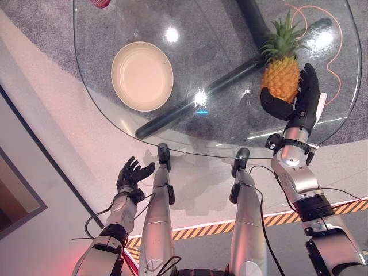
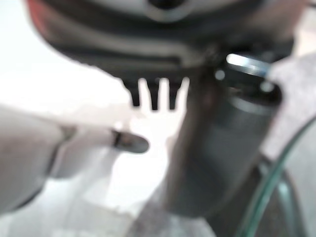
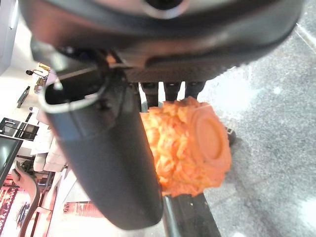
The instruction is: Pick up the fruit to the plate
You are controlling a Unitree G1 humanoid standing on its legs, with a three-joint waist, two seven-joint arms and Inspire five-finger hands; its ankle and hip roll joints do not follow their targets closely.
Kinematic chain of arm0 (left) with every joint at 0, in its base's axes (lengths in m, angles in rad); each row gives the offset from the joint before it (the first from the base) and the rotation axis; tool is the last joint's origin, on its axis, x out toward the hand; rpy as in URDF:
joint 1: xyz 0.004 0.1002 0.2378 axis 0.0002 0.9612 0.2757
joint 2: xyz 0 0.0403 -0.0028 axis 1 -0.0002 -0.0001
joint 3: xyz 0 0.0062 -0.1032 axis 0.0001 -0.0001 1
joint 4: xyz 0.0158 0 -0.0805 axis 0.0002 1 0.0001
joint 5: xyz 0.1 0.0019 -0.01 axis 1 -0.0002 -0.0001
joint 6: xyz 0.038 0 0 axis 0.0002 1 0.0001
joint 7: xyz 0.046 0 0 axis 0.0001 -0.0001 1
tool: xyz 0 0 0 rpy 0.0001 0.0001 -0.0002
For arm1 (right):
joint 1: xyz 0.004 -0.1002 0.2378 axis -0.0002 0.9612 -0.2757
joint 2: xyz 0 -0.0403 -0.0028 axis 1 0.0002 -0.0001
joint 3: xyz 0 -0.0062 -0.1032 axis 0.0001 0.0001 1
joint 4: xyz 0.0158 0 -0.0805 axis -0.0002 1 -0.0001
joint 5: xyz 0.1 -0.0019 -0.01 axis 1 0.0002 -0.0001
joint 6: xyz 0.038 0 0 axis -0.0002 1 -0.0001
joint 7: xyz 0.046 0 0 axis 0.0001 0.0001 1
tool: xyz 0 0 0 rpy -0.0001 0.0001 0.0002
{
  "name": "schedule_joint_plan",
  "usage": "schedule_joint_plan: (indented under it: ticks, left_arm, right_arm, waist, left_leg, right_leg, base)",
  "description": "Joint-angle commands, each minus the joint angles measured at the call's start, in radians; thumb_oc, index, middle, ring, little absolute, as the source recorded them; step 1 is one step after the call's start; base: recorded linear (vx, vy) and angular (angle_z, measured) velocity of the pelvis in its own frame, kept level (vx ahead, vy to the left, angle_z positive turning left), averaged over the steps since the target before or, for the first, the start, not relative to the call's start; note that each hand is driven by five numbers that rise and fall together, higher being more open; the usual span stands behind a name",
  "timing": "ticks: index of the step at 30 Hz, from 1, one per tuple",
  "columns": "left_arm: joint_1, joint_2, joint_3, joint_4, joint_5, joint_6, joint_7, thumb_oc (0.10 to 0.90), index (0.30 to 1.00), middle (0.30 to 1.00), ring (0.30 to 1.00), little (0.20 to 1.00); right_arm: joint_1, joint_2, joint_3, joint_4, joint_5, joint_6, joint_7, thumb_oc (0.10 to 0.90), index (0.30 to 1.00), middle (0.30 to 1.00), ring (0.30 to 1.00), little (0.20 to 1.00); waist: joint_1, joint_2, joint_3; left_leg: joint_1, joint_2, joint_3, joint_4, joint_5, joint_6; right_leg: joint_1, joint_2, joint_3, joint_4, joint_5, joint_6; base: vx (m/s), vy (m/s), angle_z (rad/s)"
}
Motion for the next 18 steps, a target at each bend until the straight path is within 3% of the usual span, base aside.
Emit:
schedule_joint_plan:
  ticks: [1,18]
  left_arm:
    - [0.045,0.043,-0.010,0.024,-0.004,-0.014,0.012,0.800,0.900,0.900,0.900,0.900]
    - [0.042,0.051,-0.009,0.011,-0.004,-0.003,0.016,0.800,0.900,0.900,0.900,0.900]
  right_arm:
    - [-0.005,-0.062,-0.037,-0.022,0.012,-0.008,0.006,0.800,0.900,0.900,0.900,0.900]
    - [-0.017,-0.059,-0.023,0.020,0.085,0.050,0.055,0.800,0.900,0.900,0.900,0.900]
  waist:
    - [-0.003,-0.015,-0.016]
    - [0.002,-0.016,-0.016]
  left_leg:
    - [-0.022,-0.029,-0.030,0.076,-0.065,0.034]
    - [-0.020,-0.028,-0.028,0.070,-0.061,0.034]
  right_leg:
    - [0.005,0.022,-0.063,-0.088,0.076,-0.035]
    - [0.006,0.023,-0.069,-0.088,0.076,-0.037]
  base:
    - [0.00,0.000,0.00]
    - [0.00,0.000,0.00]
